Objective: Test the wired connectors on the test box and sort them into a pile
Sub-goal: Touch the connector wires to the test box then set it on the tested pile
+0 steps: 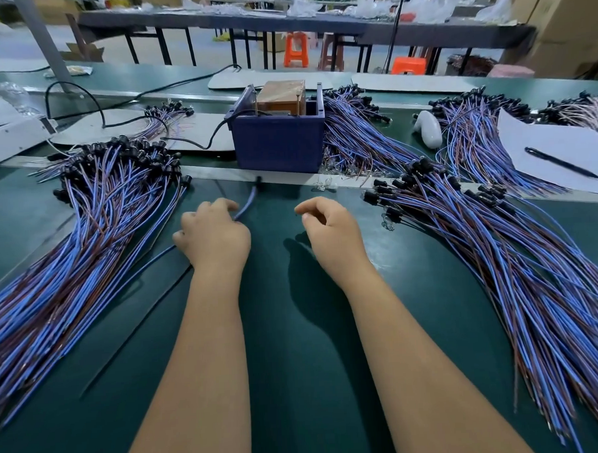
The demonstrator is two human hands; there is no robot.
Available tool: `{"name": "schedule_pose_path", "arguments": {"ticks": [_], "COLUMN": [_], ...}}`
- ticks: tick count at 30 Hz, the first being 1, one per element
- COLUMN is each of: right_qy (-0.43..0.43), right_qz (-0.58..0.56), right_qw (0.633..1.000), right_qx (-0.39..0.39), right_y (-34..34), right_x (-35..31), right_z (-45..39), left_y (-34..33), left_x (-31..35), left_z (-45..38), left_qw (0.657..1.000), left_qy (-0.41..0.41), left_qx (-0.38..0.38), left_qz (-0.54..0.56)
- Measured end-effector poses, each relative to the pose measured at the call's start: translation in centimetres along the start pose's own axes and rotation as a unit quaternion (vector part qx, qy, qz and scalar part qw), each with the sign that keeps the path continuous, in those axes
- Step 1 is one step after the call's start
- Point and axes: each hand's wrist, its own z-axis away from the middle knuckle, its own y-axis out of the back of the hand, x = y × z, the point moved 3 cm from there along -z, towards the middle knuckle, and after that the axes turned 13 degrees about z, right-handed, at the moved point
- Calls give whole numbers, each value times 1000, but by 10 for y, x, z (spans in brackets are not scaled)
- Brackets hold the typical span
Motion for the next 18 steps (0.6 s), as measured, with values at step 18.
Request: {"name": "schedule_pose_path", "arguments": {"ticks": [18], "right_qy": [56], "right_qz": [428], "right_qw": [902], "right_qx": [9], "right_y": [0], "right_x": [-13], "right_z": [4], "left_y": [-18], "left_x": [40], "left_z": [24], "left_qw": [942], "left_qy": [-147], "left_qx": [-60], "left_qz": [295]}}
